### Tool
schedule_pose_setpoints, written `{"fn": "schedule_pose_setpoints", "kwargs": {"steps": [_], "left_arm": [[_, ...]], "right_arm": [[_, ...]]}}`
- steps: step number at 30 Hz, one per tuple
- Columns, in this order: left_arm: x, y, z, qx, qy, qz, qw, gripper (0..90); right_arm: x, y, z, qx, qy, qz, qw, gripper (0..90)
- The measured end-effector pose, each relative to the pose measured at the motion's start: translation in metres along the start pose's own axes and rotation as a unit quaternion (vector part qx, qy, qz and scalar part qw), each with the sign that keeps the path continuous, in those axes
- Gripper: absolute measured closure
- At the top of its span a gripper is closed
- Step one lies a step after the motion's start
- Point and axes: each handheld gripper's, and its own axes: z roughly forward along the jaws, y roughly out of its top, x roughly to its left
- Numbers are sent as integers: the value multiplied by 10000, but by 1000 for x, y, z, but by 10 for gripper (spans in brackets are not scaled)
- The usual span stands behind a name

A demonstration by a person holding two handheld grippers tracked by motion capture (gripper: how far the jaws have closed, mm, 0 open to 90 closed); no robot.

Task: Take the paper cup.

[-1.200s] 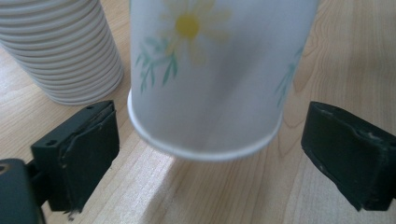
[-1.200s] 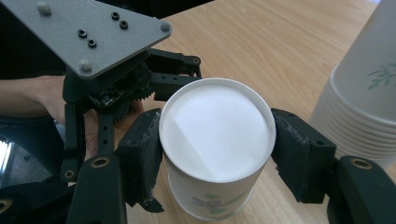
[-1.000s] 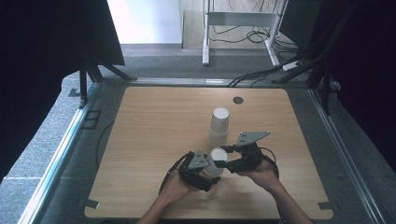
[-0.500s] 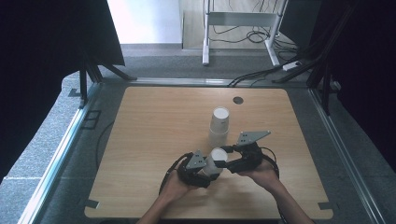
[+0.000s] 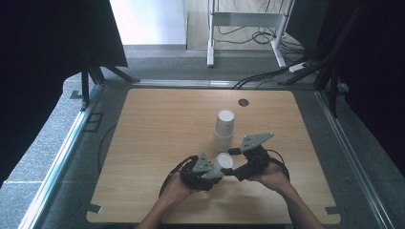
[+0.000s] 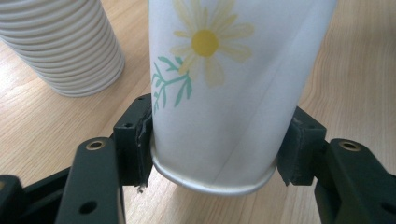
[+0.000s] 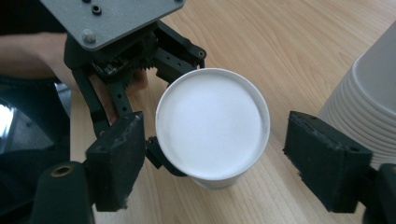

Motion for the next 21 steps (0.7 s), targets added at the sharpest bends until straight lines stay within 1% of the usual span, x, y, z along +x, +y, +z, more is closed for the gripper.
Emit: {"fn": "schedule_pose_setpoints", "kwargs": {"steps": [2,4,7,11,13,14,16,19,21], "left_arm": [[-1,1,1,87,-8,64,9999,385],[-2,2,1,211,-17,165,9996,385],[-5,3,2,293,-41,250,9993,385],[-9,6,4,423,-56,384,9984,384],[-11,8,4,487,-51,475,9977,383],[-13,8,5,508,-42,477,9976,382],[-15,10,5,581,-33,562,9967,382],[-18,11,6,637,-21,588,9962,382],[-19,12,6,670,-49,633,9957,382]], "right_arm": [[1,1,0,131,-29,-72,9999,185],[2,1,2,294,5,-111,9995,181],[4,1,7,580,-27,-217,9981,182],[9,1,14,960,-3,-348,9948,190],[12,1,18,1117,-38,-440,9928,199],[13,2,20,1197,-46,-478,9917,206],[15,3,22,1316,-33,-566,9897,217],[19,4,25,1441,-11,-624,9876,232],[20,4,27,1525,-8,-654,9861,239]]}}
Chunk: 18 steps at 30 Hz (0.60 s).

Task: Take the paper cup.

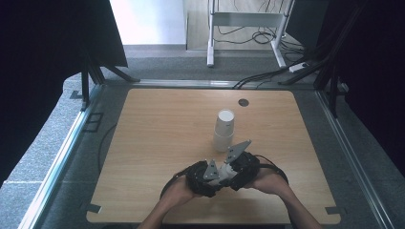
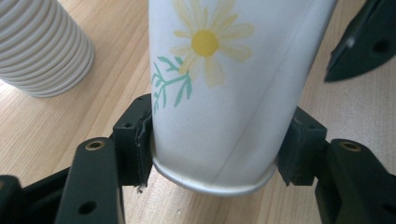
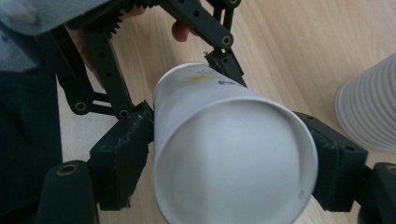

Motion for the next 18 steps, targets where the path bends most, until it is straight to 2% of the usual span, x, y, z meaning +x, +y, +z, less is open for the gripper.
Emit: {"fn": "schedule_pose_setpoints", "kwargs": {"steps": [5,7,11,14,18], "left_arm": [[-3,2,1,64,-43,83,9999,382],[-3,2,2,99,-51,132,9999,381],[-3,1,3,72,-111,120,9998,363],[-1,0,3,-20,-199,20,9998,282],[6,-2,1,-288,-303,-292,9987,174]], "right_arm": [[0,1,2,95,53,-52,9999,272],[0,1,3,128,149,-65,9998,309],[0,0,3,126,214,-16,9997,334],[-2,-1,1,45,271,68,9996,365],[-5,-2,-1,-97,297,187,9993,370]]}}
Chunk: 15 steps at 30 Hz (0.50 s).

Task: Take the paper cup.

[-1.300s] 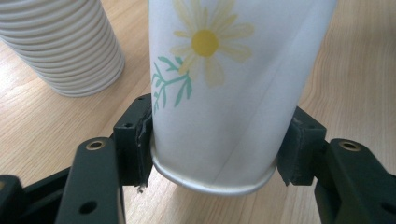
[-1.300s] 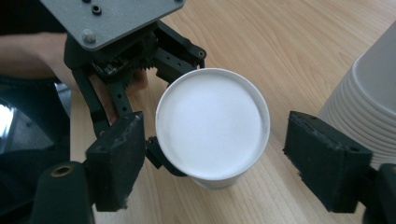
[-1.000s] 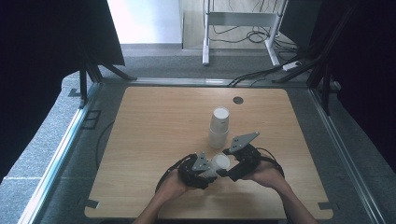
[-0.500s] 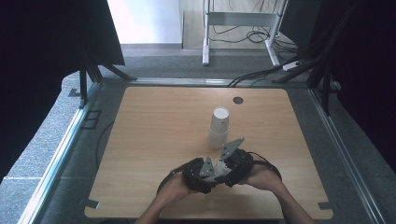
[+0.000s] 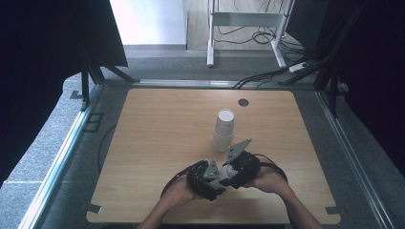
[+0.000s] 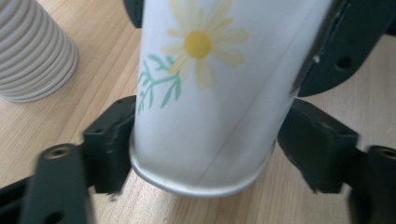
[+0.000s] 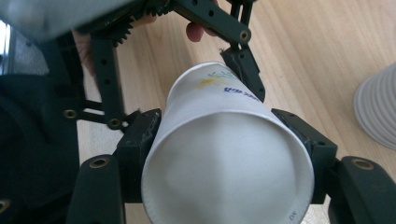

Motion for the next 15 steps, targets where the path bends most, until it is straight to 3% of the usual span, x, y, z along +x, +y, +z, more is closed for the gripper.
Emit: {"fn": "schedule_pose_setpoints", "kwargs": {"steps": [3,6,11,15], "left_arm": [[6,-2,-5,-243,-79,-170,9995,133],[10,-3,-11,-563,-208,-380,9975,110],[15,-4,-20,-842,-294,-470,9949,107],[18,-5,-26,-1030,-368,-530,9926,108]], "right_arm": [[-4,-3,-4,-207,77,162,9996,370],[-10,-6,-8,-441,100,262,9986,371],[-16,-11,-15,-854,216,363,9955,371],[-19,-15,-19,-1153,339,308,9923,371]]}}
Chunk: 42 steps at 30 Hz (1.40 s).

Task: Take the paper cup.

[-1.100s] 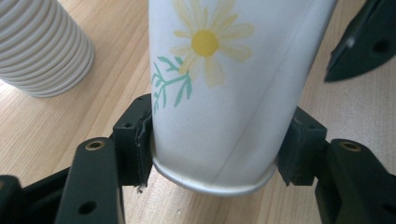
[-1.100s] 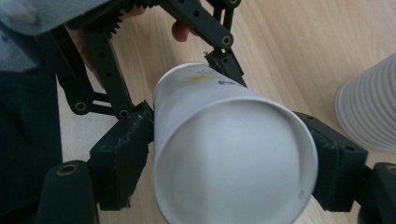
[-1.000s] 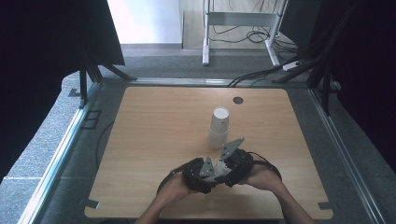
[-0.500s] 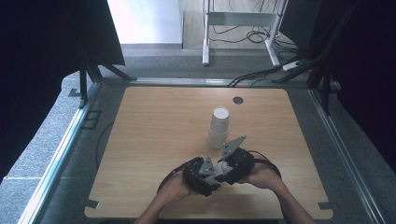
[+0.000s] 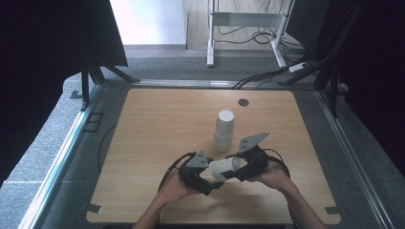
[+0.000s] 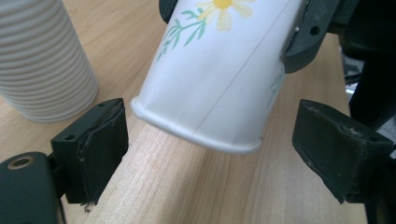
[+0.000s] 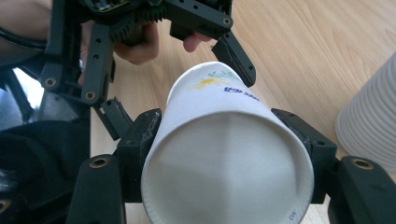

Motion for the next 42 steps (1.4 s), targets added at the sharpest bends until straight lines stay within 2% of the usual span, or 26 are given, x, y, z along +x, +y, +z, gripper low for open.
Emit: {"fn": "schedule_pose_setpoints", "kwargs": {"steps": [4,8,14,19,24,35,38,42], "left_arm": [[1,0,-3,-117,-76,29,9999,113],[0,-1,-3,-132,-145,119,9997,132],[-2,-3,1,-133,-247,264,9993,145],[-3,-4,1,-205,-335,315,9987,198],[-1,-6,0,-283,-418,286,9983,285],[1,-6,-1,-330,-526,161,9979,343],[2,-6,-2,-308,-500,101,9982,347],[3,-5,-3,-258,-472,129,9985,352]], "right_arm": [[-4,-4,-2,-208,163,-110,9996,371],[-6,-6,-4,-378,319,-201,9986,371],[-7,-9,-6,-521,596,-353,9962,371],[-6,-10,-5,-569,725,-470,9946,371],[-6,-10,-5,-586,770,-506,9940,371],[-7,-9,-5,-579,764,-487,9942,351],[-7,-8,-5,-515,617,-464,9957,311],[-7,-7,-7,-509,495,-397,9967,264]]}}
